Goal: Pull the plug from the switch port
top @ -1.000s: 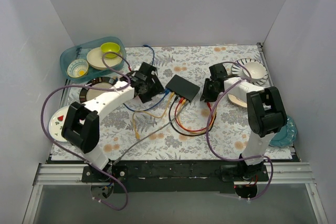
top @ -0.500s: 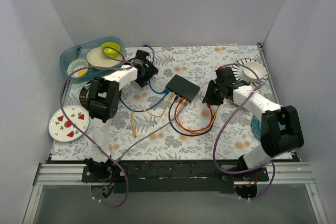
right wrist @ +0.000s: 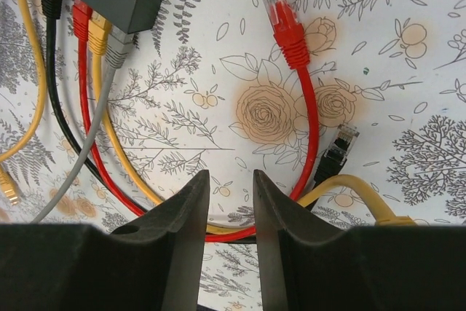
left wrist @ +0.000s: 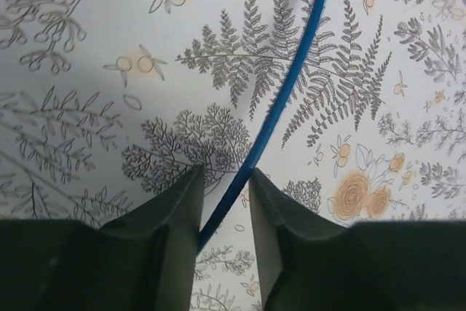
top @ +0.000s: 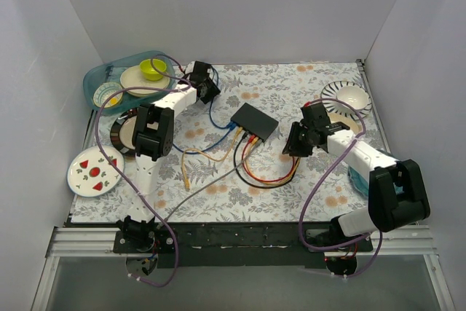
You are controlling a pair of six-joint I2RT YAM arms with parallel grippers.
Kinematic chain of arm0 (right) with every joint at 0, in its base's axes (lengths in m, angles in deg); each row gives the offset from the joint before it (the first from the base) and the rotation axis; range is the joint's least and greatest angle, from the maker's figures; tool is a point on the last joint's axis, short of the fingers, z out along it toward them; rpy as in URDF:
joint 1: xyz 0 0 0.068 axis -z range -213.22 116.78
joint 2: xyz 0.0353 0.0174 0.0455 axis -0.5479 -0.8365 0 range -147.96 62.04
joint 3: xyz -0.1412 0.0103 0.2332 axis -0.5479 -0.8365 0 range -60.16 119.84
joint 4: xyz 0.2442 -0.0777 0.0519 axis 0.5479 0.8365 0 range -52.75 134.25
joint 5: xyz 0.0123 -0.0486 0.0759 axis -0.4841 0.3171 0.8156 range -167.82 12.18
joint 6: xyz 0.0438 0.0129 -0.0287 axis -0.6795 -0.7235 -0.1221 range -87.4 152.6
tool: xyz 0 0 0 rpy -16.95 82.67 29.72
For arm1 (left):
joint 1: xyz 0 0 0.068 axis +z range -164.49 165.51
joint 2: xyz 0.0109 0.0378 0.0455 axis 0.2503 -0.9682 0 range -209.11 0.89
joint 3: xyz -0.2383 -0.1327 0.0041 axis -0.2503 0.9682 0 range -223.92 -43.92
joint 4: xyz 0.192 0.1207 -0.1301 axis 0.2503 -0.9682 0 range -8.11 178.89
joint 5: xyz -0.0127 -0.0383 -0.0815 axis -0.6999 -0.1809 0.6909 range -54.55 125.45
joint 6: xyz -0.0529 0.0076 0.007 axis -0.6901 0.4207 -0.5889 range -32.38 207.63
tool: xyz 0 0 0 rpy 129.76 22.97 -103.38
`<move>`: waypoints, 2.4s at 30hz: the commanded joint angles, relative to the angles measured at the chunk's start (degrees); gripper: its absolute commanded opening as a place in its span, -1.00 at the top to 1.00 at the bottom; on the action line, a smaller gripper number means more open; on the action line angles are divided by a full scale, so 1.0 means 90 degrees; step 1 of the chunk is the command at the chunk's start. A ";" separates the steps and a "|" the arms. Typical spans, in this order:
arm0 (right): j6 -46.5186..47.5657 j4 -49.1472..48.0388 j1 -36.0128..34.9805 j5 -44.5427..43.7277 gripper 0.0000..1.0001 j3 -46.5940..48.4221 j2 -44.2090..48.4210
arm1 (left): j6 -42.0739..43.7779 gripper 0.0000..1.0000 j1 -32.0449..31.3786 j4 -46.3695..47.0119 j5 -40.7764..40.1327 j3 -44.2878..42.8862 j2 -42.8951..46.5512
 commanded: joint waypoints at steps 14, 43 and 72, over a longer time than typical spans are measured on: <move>-0.0020 -0.0119 -0.0018 -0.0029 0.25 -0.0582 0.0678 | 0.1761 1.00 0.0007 0.0775 -0.0899 -0.1219 0.0180; 0.0038 -0.0236 -0.0018 -0.0400 0.29 -0.0221 0.0405 | -0.1422 1.00 -0.1653 -0.1490 -0.0685 0.4872 0.5130; 0.0126 -0.0186 0.0109 -0.1221 0.33 0.0785 -0.0893 | 0.0207 0.07 -0.2083 -0.0905 -0.1895 0.4639 0.7465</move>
